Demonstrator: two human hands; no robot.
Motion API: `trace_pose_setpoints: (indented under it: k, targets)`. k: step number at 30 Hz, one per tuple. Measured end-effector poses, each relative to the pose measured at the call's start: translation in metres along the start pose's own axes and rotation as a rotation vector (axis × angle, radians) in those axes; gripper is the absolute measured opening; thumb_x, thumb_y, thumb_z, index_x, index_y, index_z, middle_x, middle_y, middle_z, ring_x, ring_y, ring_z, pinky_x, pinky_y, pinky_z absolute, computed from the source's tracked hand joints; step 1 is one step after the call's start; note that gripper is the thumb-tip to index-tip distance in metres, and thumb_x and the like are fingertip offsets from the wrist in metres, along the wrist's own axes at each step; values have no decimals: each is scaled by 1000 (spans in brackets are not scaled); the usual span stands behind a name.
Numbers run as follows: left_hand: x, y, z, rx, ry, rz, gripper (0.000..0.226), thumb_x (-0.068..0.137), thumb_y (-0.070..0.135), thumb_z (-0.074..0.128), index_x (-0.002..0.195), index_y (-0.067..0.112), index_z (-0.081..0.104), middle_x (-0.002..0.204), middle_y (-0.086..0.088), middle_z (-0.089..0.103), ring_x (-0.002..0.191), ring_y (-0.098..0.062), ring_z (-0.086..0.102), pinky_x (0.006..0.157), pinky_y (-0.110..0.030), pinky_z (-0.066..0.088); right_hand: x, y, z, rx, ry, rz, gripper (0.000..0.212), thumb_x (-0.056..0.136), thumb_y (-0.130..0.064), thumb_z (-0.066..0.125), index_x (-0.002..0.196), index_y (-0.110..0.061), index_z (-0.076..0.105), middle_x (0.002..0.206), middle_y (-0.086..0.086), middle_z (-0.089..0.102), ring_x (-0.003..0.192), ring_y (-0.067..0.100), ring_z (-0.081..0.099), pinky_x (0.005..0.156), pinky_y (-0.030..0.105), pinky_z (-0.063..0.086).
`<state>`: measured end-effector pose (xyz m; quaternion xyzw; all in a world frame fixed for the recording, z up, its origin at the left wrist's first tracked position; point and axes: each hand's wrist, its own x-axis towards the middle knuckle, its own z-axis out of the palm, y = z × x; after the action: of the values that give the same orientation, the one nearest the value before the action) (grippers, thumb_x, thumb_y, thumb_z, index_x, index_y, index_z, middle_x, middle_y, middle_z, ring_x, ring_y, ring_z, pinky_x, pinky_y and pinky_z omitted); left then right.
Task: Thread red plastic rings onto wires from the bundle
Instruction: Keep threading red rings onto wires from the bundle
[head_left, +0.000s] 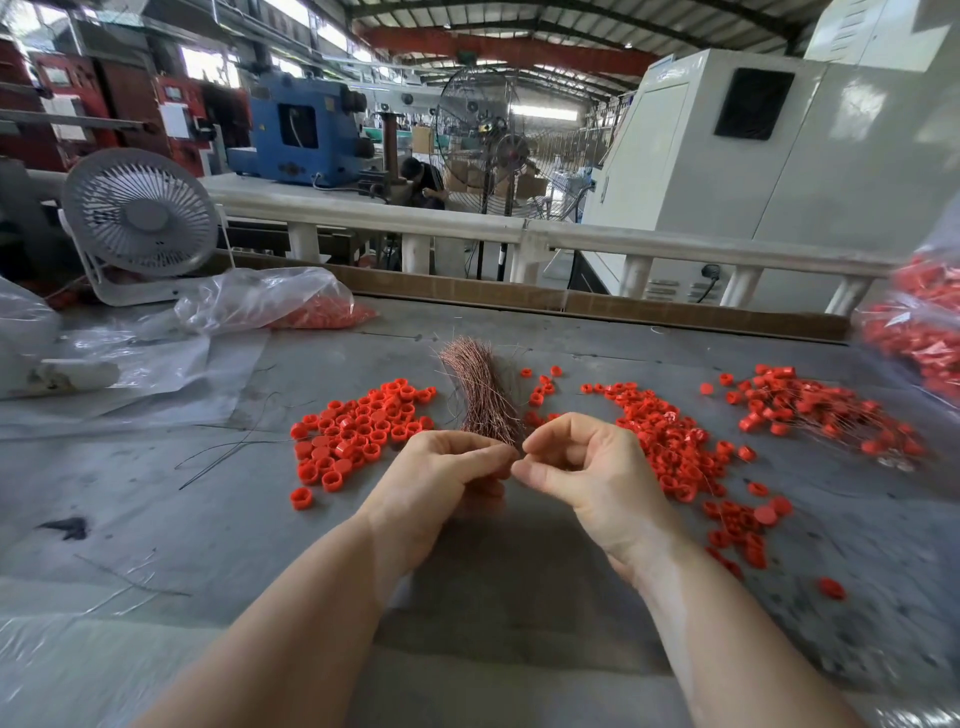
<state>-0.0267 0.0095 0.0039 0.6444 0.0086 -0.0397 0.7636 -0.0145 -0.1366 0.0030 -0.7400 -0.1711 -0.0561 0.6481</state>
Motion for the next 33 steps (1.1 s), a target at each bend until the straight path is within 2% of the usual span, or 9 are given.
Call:
trace_pose_setpoints:
  k: [4,8,15,18,25,33]
  targets:
    - [0,2,0,-17,7,-3,21,84,3,61,64,9,67,55,-1,58,45,-6,50,41,-16,40,-1,-2,-1,4,-45,27,21,68,0,78,70,-17,65,61,-3,65,62,6,58,62,16,48]
    - [-2,4,2,-86,-30,9,21,85,1,58,67,5,66,54,-1,57,44,-6,49,43,-16,43,-1,-2,-2,-2,-49,57,22,69,0,77,69,-17,65,65,0,66,66,10,59,67,20,50]
    - [-1,6,1,-173,-31,114,17,86,2,56,70,4,61,54,1,54,46,-6,45,45,-15,41,-1,-2,-3,-125,-73,67,25,72,3,74,69,-21,69,64,-8,68,65,1,61,65,11,47]
    - [2,5,0,-220,8,144,14,86,1,57,73,4,61,54,2,55,46,-6,45,44,-15,41,1,-2,-4,-228,-21,35,30,76,3,70,66,-25,69,64,-12,68,65,-4,59,66,7,44]
    - [7,3,-5,-299,103,205,12,87,3,56,76,6,61,57,1,51,47,-5,46,47,-16,43,3,4,-8,-407,94,0,28,81,-2,67,67,-26,65,68,-9,64,67,4,55,64,11,41]
    - [10,5,-7,-341,243,241,6,87,0,56,83,0,60,57,-1,48,45,-6,44,45,-17,43,6,4,-12,-309,267,6,31,84,1,62,66,-25,64,63,-6,60,55,-1,48,54,7,36]
